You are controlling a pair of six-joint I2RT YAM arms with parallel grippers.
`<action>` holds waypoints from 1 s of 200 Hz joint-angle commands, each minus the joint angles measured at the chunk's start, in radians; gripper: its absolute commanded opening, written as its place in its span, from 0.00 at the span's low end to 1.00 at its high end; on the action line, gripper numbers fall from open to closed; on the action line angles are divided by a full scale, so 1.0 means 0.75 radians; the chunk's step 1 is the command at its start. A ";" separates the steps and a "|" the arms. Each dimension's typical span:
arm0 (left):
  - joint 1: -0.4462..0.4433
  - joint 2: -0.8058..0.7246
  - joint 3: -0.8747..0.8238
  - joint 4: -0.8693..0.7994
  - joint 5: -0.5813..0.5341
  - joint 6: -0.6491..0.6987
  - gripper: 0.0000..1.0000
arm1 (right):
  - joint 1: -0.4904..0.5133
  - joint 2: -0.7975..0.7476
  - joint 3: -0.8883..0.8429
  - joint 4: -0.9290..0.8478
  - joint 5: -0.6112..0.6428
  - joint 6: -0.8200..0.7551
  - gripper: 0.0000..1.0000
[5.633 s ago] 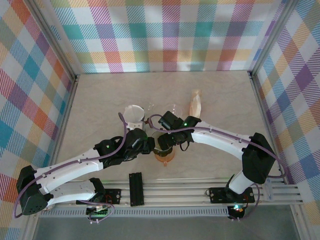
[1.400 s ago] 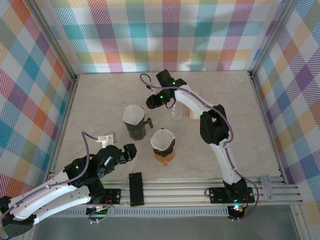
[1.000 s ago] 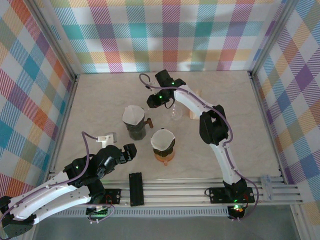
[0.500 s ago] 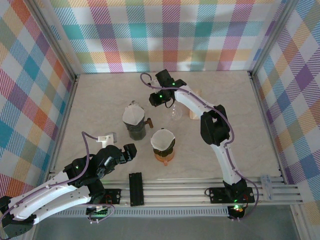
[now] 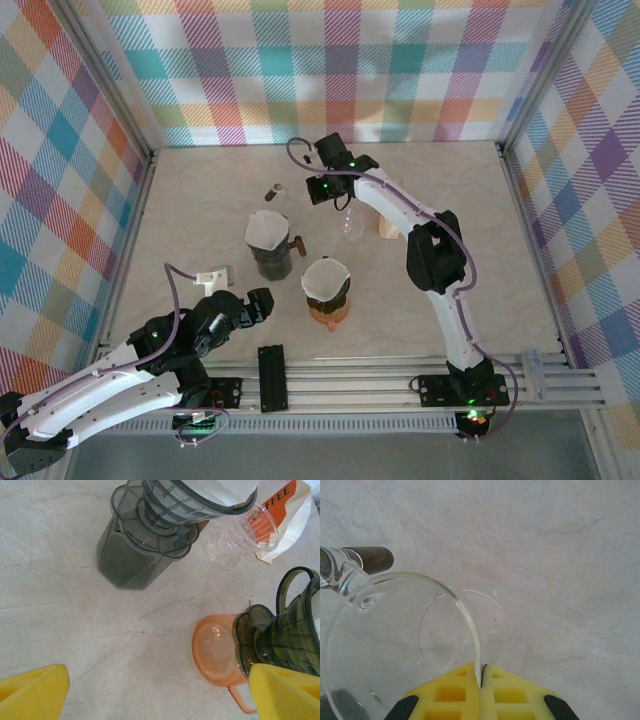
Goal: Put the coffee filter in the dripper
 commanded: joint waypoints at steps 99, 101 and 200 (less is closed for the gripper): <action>0.007 0.001 -0.016 0.018 0.014 0.004 0.93 | -0.079 -0.653 -0.350 0.010 0.243 0.119 0.00; 0.008 0.000 -0.016 0.017 0.013 0.004 0.93 | -0.080 -0.667 -0.360 0.004 0.249 0.122 0.00; 0.010 -0.030 -0.031 0.023 0.046 0.006 0.93 | -0.102 -1.502 -1.225 -0.162 0.434 0.394 0.00</action>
